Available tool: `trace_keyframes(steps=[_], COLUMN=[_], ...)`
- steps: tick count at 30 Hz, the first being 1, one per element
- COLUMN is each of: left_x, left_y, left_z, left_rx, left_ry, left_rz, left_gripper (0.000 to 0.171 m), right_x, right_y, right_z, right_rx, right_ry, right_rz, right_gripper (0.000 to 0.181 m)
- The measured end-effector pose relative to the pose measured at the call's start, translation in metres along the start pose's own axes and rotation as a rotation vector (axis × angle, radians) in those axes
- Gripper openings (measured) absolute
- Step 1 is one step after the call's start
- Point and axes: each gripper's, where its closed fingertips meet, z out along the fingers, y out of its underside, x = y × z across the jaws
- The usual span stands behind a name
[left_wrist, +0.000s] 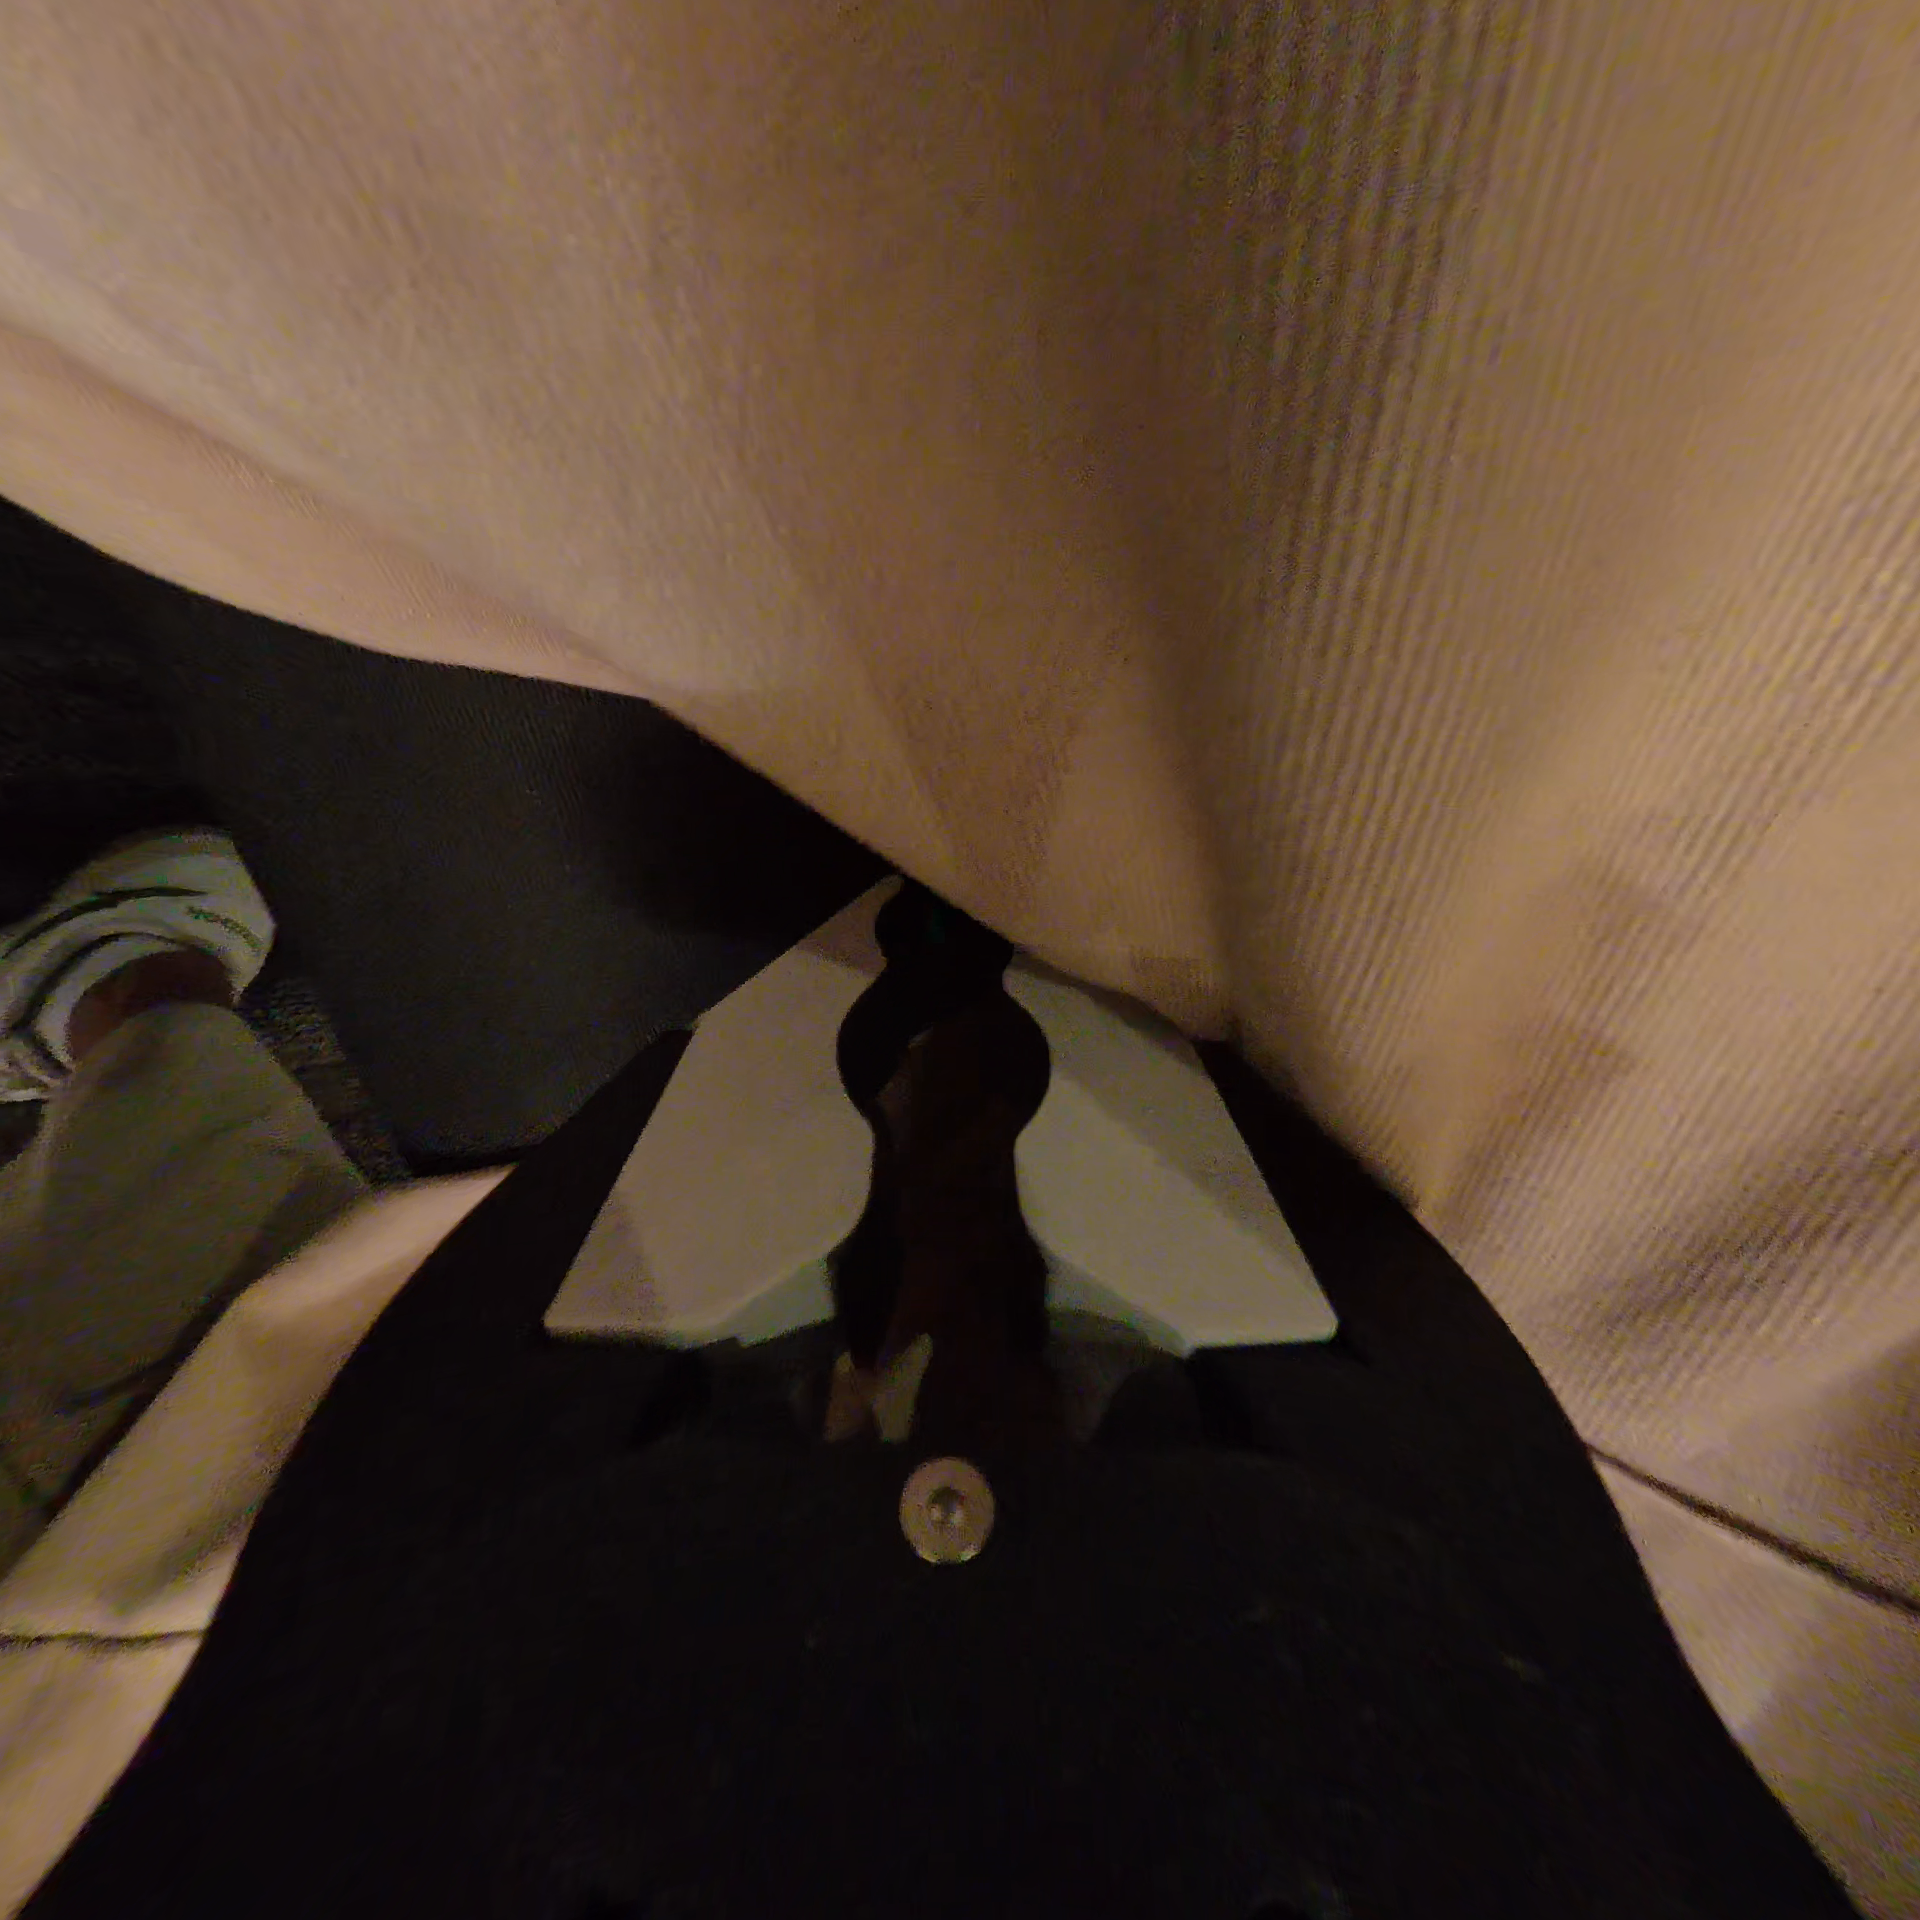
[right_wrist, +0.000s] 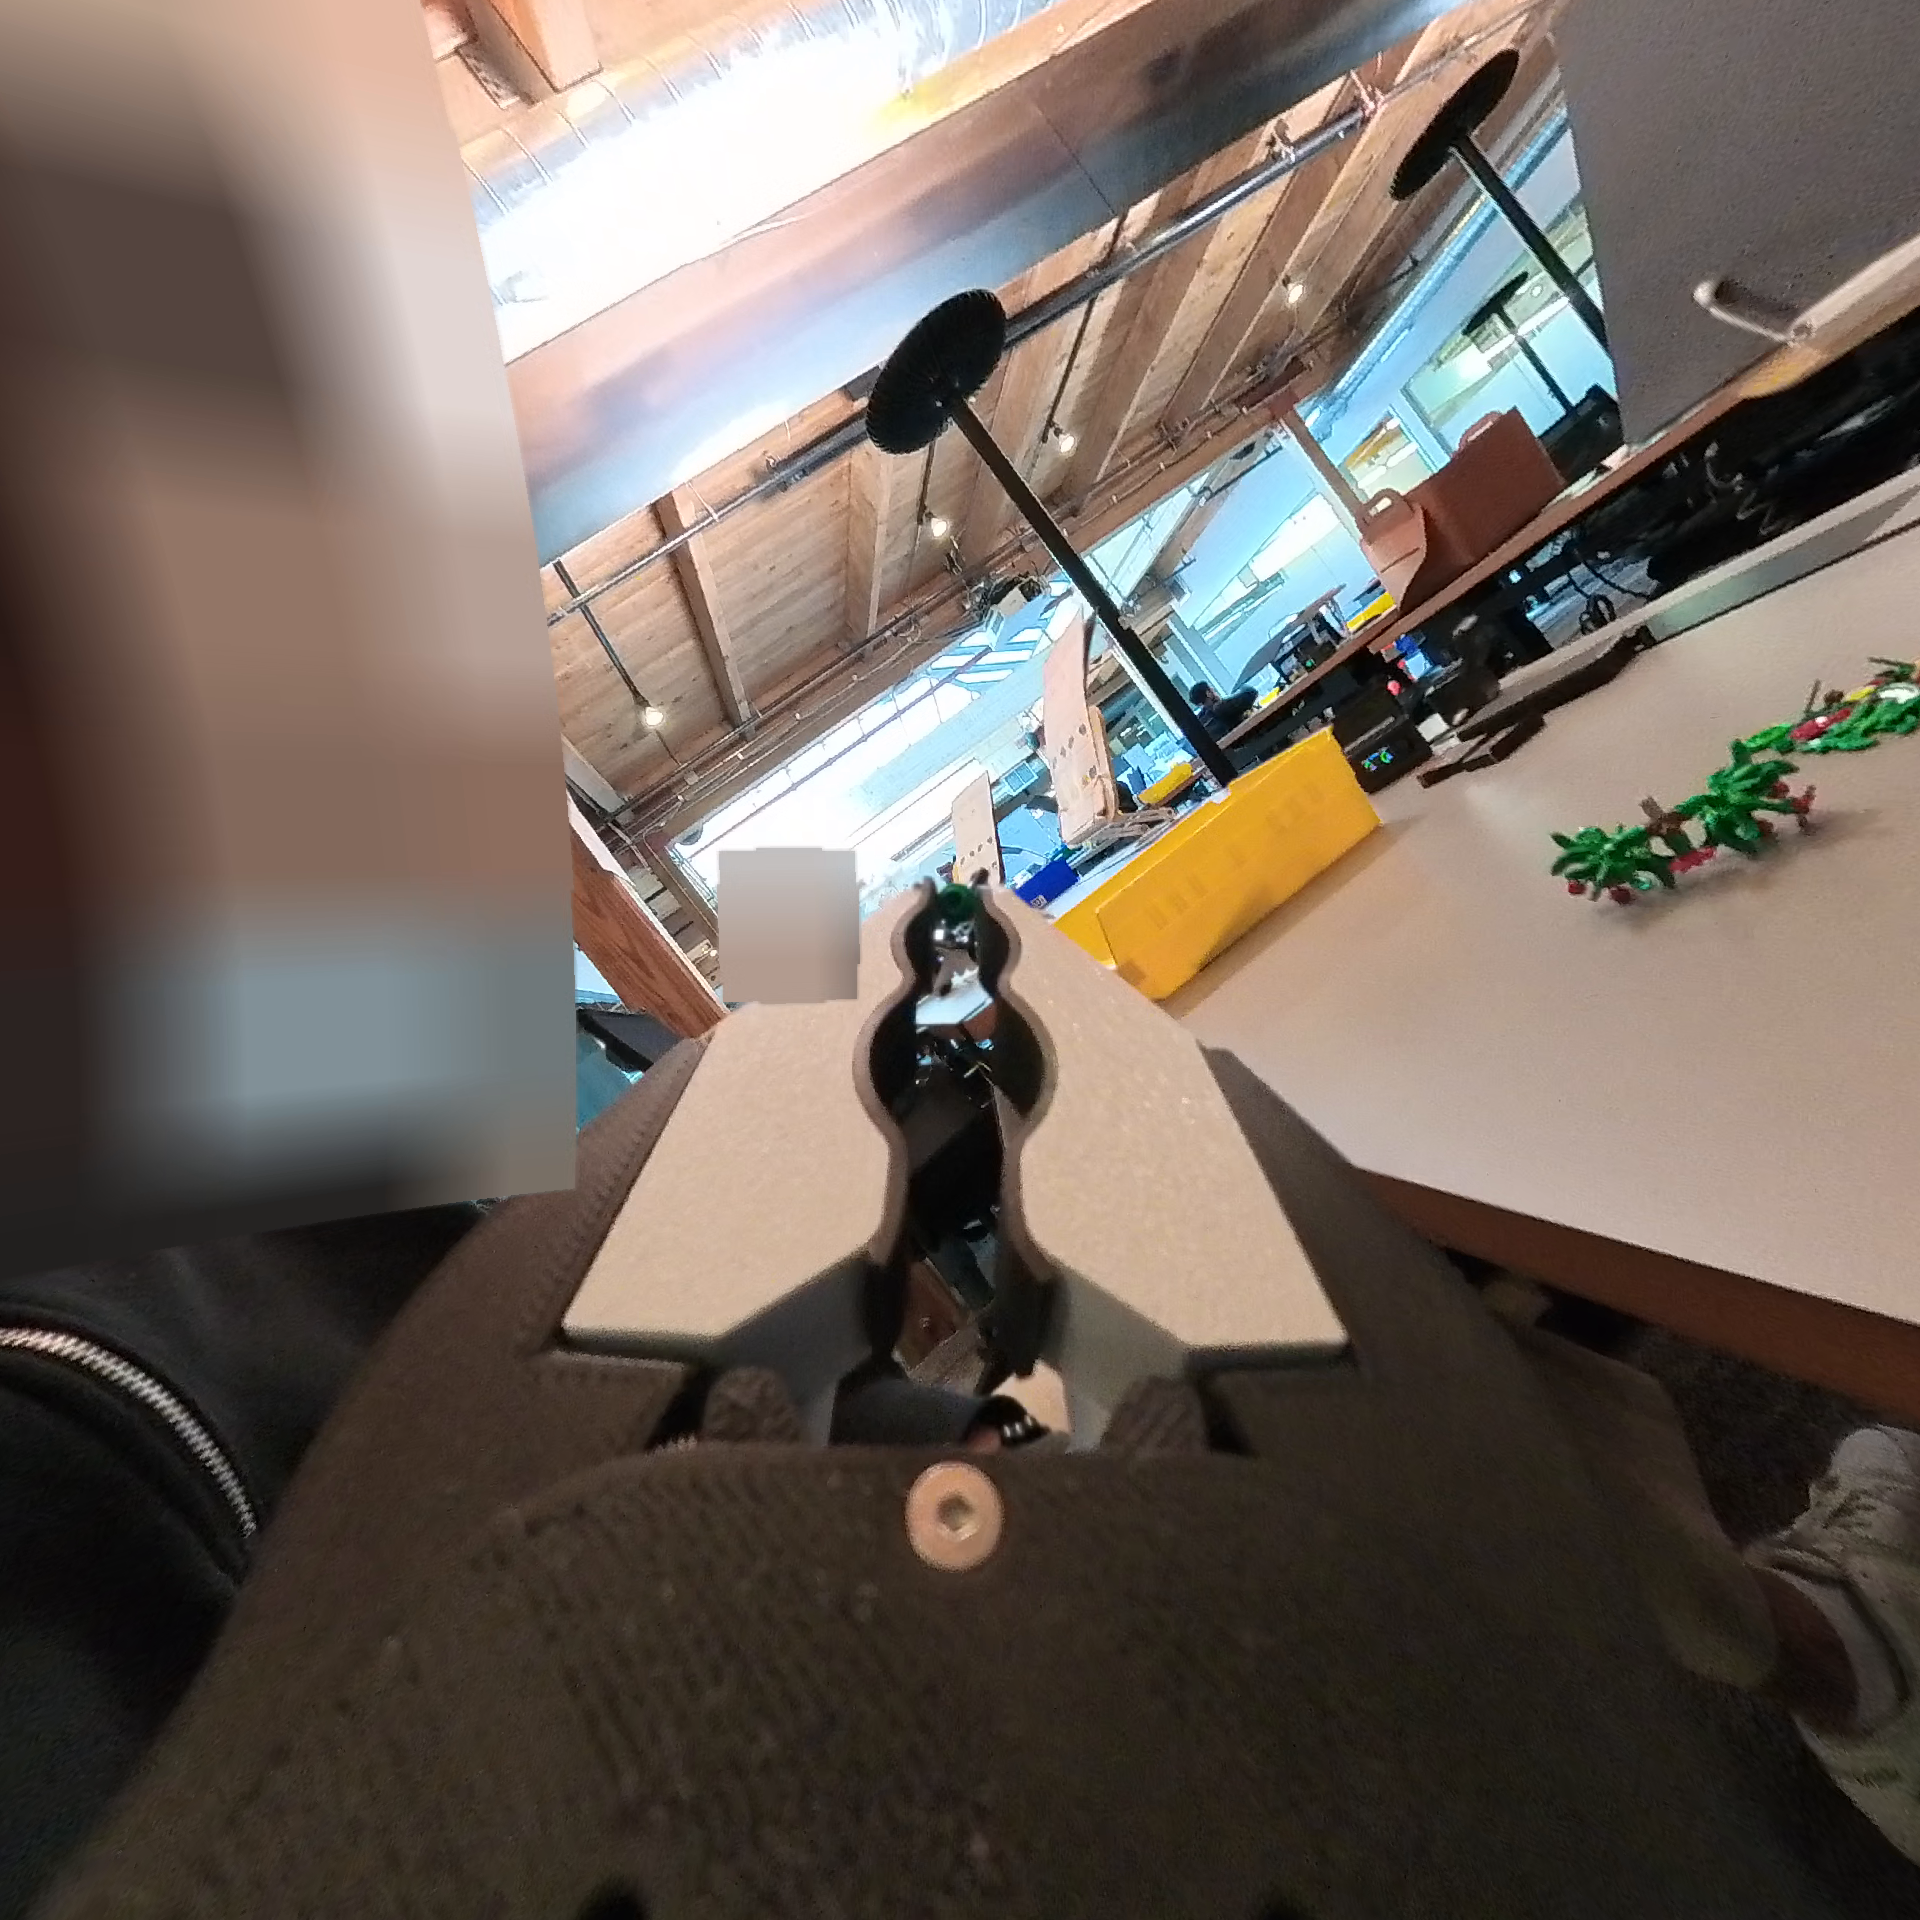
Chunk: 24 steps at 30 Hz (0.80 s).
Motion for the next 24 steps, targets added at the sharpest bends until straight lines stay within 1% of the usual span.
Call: trace_keyframes(steps=[3,6,8,11,13,15,20,24], left_x=[-0.001,0.0,0.001,-0.006,-0.013,-0.023,-0.048,-0.053], left_y=[-0.001,-0.001,-0.005,-0.015,-0.023,-0.027,-0.024,-0.023], left_z=[0.002,0.0,-0.006,-0.027,-0.051,-0.082,-0.169,-0.23], left_rx=[-0.017,-0.002,0.048,0.201,0.34,0.462,0.75,1.01], left_ry=[-0.025,-0.027,-0.019,-0.053,-0.101,-0.184,-0.377,-0.439], left_rz=[0.009,0.007,-0.019,-0.088,-0.132,-0.152,-0.226,-0.297], left_gripper=[0.001,0.0,0.001,0.001,0.0,0.0,0.0,0.0], right_x=[-0.007,-0.018,-0.026,-0.034,-0.036,-0.037,-0.034,-0.018], right_y=[-0.006,-0.012,-0.015,-0.017,-0.015,-0.011,0.007,0.025], right_z=[-0.001,-0.001,-0.001,0.001,0.002,0.005,0.015,0.018], right_rx=[0.009,0.024,0.03,0.027,0.019,0.011,-0.045,-0.1], right_ry=[-0.011,-0.033,-0.043,-0.043,-0.043,-0.045,-0.037,0.013], right_rz=[-0.019,-0.032,-0.049,-0.081,-0.092,-0.09,-0.088,-0.098], right_gripper=[0.004,0.004,0.004,0.004,0.004,0.004,0.004,0.005])
